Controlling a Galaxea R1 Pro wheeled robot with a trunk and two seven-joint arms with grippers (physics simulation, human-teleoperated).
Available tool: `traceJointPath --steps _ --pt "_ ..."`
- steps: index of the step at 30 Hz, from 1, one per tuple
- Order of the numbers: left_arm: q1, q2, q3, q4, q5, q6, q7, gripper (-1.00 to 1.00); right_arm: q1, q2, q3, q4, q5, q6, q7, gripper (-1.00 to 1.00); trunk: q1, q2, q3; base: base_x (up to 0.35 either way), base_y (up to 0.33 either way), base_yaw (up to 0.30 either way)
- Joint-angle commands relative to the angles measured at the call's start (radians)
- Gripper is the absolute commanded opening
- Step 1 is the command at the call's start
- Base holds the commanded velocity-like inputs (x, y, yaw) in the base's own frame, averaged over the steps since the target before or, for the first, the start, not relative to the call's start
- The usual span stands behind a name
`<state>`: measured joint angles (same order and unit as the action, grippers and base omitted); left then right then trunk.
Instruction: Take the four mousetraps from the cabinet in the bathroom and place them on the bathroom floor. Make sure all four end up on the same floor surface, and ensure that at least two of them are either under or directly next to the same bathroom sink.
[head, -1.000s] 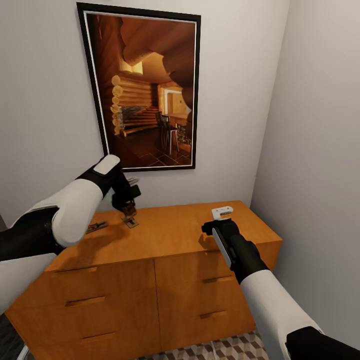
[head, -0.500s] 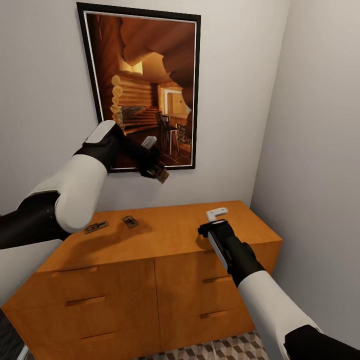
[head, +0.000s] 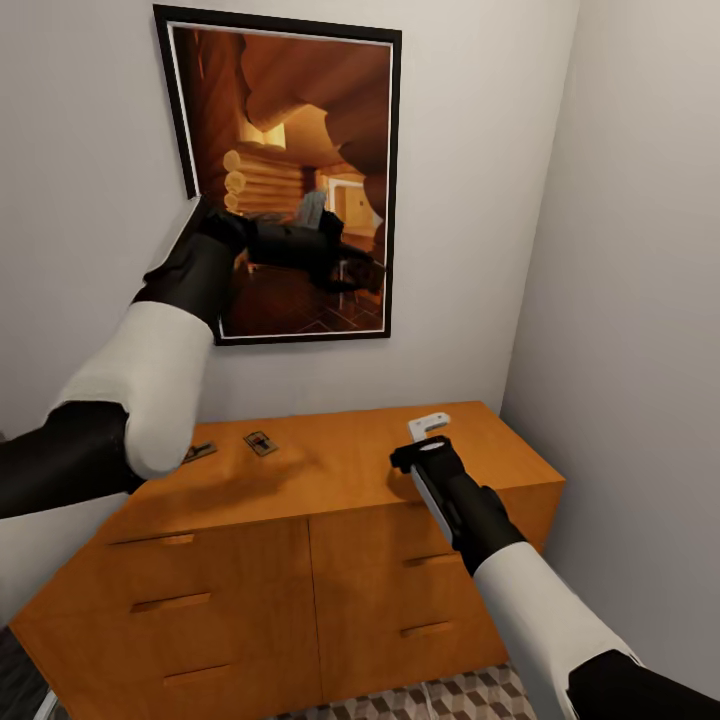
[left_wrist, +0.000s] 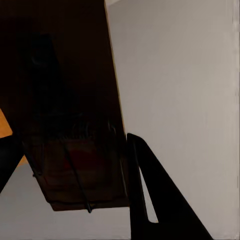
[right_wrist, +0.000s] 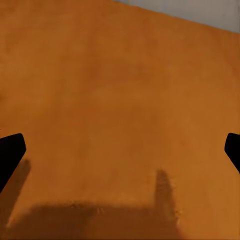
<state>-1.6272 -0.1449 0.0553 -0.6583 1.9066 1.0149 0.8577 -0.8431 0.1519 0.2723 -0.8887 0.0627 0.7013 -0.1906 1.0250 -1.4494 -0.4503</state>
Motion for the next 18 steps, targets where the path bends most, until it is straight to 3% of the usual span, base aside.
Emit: traceJointPath --steps 1,2,3,5,6,7,8,10,14,18 --pt "0.001 -0.001 -0.021 -0.011 0.02 0.007 -0.002 -1.0 0.0 0.0 0.009 -0.001 0.006 0.004 -0.001 1.0 0.0 -0.001 -0.001 0.0 0.0 0.0" --pt "0.004 -0.002 -0.073 -0.028 0.064 0.004 -0.03 -1.0 0.0 0.0 0.025 -0.003 0.006 -0.001 -0.001 1.0 0.0 -0.001 -0.001 0.0 0.0 0.0" --pt "0.005 -0.002 -0.099 -0.035 0.086 0.003 -0.049 -1.0 0.0 0.001 0.043 -0.006 0.006 -0.003 -0.001 1.0 0.0 -0.001 -0.001 0.0 0.0 0.0" --pt "0.006 -0.002 -0.211 -0.059 0.16 -0.002 -0.155 -1.0 0.001 0.001 0.074 -0.009 0.005 -0.005 0.0 1.0 0.0 -0.001 -0.001 0.0 0.0 0.0" --pt "0.007 -0.002 -0.239 -0.064 0.171 -0.004 -0.187 -1.0 0.001 0.001 0.083 -0.01 0.005 -0.006 0.0 1.0 0.0 -0.001 -0.001 0.0 0.0 0.0" --pt "0.007 -0.002 -0.293 -0.077 0.187 -0.007 -0.255 -1.0 0.001 0.001 0.099 -0.012 0.005 -0.007 -0.001 1.0 0.0 -0.001 -0.001 0.0 0.0 0.0" --pt "0.007 -0.001 -0.318 -0.084 0.193 -0.009 -0.291 -1.0 0.001 0.001 0.105 -0.012 0.005 -0.007 -0.001 1.0 0.0 -0.001 -0.001 0.0 0.0 0.0" --pt "0.007 0.001 -0.389 -0.124 0.204 -0.017 -0.427 -1.0 0.001 0.002 0.122 -0.013 0.005 -0.008 -0.002 1.0 0.0 -0.001 -0.001 0.0 0.0 0.0" --pt "0.008 0.003 -0.435 -0.182 0.21 -0.028 -0.556 -1.0 0.001 0.003 0.136 -0.014 0.005 -0.008 -0.002 1.0 0.0 -0.001 -0.001 0.0 0.0 0.0" --pt "0.019 0.014 -0.461 -0.203 0.208 -0.044 -0.579 -1.0 0.012 0.011 0.153 -0.026 -0.008 0.004 -0.014 1.0 0.0 -0.001 -0.001 0.0 0.0 0.0"
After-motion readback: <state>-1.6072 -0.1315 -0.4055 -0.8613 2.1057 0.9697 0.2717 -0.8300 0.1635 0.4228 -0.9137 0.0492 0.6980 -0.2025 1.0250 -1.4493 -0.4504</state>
